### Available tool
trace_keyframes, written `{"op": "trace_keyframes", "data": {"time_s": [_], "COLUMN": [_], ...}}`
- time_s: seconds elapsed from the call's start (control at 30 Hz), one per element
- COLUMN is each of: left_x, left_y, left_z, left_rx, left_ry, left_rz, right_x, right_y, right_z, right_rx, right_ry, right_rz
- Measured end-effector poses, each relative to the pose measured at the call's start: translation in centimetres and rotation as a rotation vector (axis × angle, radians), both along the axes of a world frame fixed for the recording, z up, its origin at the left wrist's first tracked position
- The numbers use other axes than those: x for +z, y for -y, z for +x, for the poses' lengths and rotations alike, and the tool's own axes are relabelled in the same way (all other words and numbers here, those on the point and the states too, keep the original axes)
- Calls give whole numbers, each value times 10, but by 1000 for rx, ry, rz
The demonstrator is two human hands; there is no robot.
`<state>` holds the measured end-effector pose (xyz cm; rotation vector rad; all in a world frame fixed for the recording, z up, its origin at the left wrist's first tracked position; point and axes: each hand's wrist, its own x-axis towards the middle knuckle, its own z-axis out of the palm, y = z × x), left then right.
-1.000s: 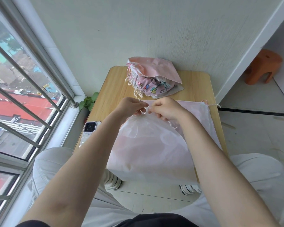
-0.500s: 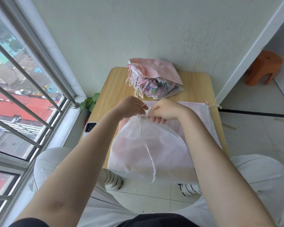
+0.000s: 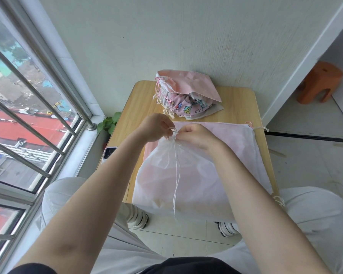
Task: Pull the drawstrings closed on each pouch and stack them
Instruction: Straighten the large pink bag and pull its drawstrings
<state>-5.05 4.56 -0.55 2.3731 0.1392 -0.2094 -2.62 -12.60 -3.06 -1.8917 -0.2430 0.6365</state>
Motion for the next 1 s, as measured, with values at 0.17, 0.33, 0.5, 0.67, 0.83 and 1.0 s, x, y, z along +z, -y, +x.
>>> {"op": "trace_keyframes", "data": {"time_s": [0.17, 0.33, 0.5, 0.67, 0.83, 1.0], "left_x": [-6, -16, -20, -20, -19, -15], "left_y": [10, 5, 2, 7, 7, 1], "left_z": [-5, -9, -7, -7, -7, -7], "left_rx": [225, 463, 466, 402, 295, 195], "left_ry": [55, -14, -6, -51, -111, -213], "left_rz": [-185, -582, -589, -597, -651, -721], "right_x": [-1, 3, -1, -2, -1, 0], "right_y": [-2, 4, 2, 0, 1, 2], "right_z": [3, 3, 7, 11, 13, 14], "right_rx": [35, 76, 22, -92, -63, -91], "right_ry": [-76, -274, -481, -488, -491, -342], "right_rz": [118, 329, 456, 432, 419, 267]}}
